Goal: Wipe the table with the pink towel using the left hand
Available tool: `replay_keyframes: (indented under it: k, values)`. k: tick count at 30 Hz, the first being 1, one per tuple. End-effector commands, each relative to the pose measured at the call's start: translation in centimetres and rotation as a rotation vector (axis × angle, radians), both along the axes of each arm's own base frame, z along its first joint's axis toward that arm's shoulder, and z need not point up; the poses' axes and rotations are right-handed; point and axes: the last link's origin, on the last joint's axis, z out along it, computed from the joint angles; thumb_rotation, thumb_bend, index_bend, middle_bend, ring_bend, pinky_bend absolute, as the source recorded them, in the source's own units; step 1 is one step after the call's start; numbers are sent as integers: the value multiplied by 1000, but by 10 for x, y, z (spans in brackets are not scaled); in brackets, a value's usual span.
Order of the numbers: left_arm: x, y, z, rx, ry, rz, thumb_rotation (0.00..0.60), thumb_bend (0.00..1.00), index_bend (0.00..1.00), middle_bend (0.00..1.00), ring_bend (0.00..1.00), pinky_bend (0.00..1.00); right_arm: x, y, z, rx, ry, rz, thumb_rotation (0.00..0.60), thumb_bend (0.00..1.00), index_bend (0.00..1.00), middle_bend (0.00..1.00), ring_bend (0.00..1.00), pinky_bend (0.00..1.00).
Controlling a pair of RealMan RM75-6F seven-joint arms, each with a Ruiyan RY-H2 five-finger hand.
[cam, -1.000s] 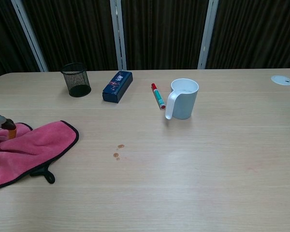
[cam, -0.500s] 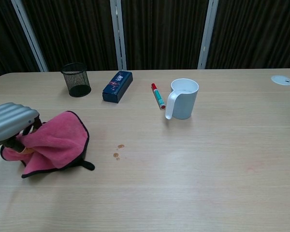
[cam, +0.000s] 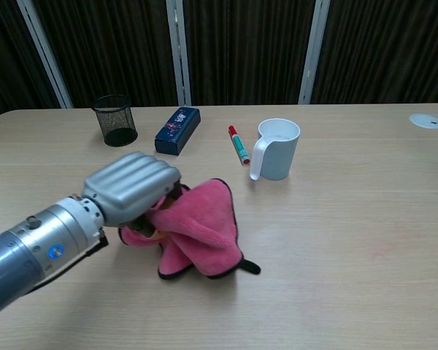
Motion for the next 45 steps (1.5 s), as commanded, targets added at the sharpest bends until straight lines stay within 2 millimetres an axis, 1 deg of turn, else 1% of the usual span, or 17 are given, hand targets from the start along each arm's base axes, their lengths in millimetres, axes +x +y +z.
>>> replay_keyframes:
  k: [1, 3, 7, 10, 13, 18, 23, 24, 25, 27, 33, 36, 37, 41, 44, 45]
  values:
    - [26, -6, -19, -18, 5, -61, 600, 409, 877, 652, 543, 539, -1, -1, 1, -2, -2, -2, 600, 0, 0, 0, 0, 0]
    - [34, -6, -27, -22, 7, -76, 600, 409, 877, 652, 543, 539, -2, -1, 1, 1, -4, -5, 600, 0, 0, 0, 0, 0]
    - [41, -1, -39, -20, 13, -87, 600, 410, 877, 653, 543, 539, -3, -2, 0, 5, -7, -10, 600, 0, 0, 0, 0, 0]
    - [41, 5, -46, -17, 25, -80, 600, 410, 878, 652, 543, 540, -4, -3, 0, 6, -8, -13, 600, 0, 0, 0, 0, 0]
    - [36, 9, -50, -14, 36, -62, 600, 410, 878, 651, 543, 540, -4, -4, 0, 7, -10, -16, 600, 0, 0, 0, 0, 0]
    - [14, 18, -48, 10, 87, -51, 600, 409, 878, 647, 543, 540, -4, -5, -2, 18, 1, -15, 600, 0, 0, 0, 0, 0]
    - [-16, 31, -39, 42, 127, 6, 600, 409, 878, 645, 543, 541, 0, -4, -7, 33, 19, -3, 600, 0, 0, 0, 0, 0]
    - [-23, 34, -36, 49, 136, 19, 600, 410, 877, 644, 543, 541, 1, -3, -8, 35, 22, -1, 600, 0, 0, 0, 0, 0]
    - [-36, 40, -30, 67, 154, 48, 600, 410, 877, 644, 543, 541, 2, -3, -9, 37, 25, 4, 600, 0, 0, 0, 0, 0]
    - [-55, 48, -18, 93, 175, 79, 600, 410, 878, 643, 543, 541, 3, -2, -10, 36, 28, 5, 600, 0, 0, 0, 0, 0]
    - [-86, 61, 3, 128, 192, 139, 600, 409, 877, 644, 542, 542, 3, -1, -11, 39, 37, 6, 600, 0, 0, 0, 0, 0]
    - [-92, 64, 7, 129, 198, 147, 600, 410, 877, 644, 542, 542, 3, 0, -11, 38, 40, 3, 600, 0, 0, 0, 0, 0]
    - [-89, 64, 5, 120, 190, 142, 600, 410, 877, 643, 542, 542, 2, 0, -10, 33, 39, 0, 600, 0, 0, 0, 0, 0]
    - [-62, 58, -9, 88, 147, 89, 600, 410, 878, 643, 542, 542, 0, 0, -6, 22, 33, -7, 600, 0, 0, 0, 0, 0]
    - [-32, 44, -27, 58, 122, 5, 600, 411, 877, 644, 542, 543, -3, 0, -3, 13, 29, -20, 600, 0, 0, 0, 0, 0]
    - [-25, 40, -31, 52, 113, -10, 600, 410, 877, 645, 542, 543, -4, 0, -2, 10, 29, -22, 600, 0, 0, 0, 0, 0]
